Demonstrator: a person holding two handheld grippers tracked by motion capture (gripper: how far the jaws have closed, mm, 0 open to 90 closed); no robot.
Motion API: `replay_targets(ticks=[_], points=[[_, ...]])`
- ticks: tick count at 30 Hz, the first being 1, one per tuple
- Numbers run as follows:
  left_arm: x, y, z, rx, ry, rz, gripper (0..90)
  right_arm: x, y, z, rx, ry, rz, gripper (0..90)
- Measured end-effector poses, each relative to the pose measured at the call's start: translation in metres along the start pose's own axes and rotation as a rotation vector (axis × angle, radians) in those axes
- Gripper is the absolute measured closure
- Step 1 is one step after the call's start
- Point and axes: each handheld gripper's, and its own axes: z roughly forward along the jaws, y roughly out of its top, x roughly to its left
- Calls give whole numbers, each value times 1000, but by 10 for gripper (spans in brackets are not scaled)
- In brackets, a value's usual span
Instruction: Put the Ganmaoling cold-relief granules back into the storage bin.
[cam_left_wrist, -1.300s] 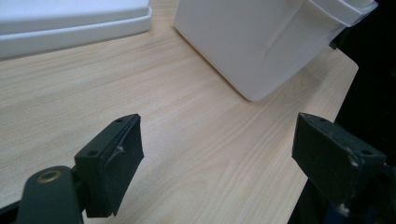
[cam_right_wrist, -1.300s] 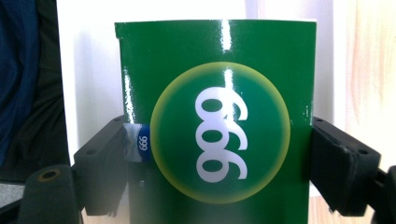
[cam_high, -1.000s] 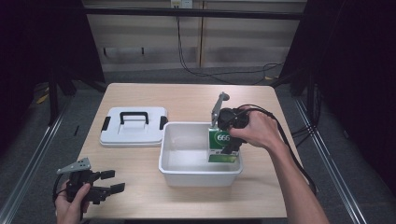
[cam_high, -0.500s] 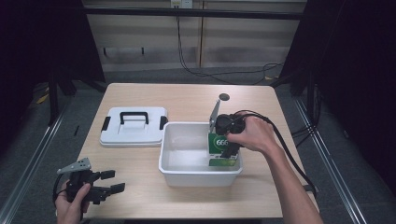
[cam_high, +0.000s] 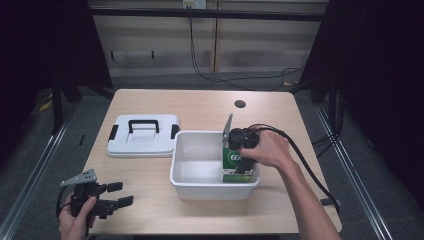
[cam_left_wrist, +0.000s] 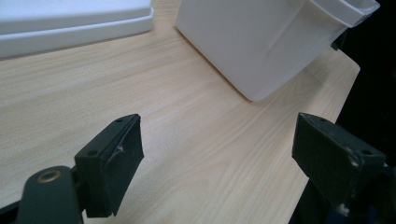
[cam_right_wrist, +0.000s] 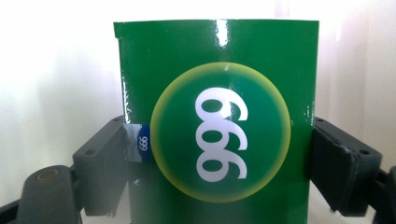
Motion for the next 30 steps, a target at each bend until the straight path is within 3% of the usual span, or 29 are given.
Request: replay_targets(ticks=[9,15,22,30], points=[[0,0,0,0,-1,1,164,1,3,13,39,2,-18,154],[0,0,0,0,-1,0,165,2,4,17,71,-12,11,150],[0,0,0,0,0,1,164,4,8,20,126,-33,6,137],[0,0,0,-2,0,0,164,4,8,21,133,-37,1,132]])
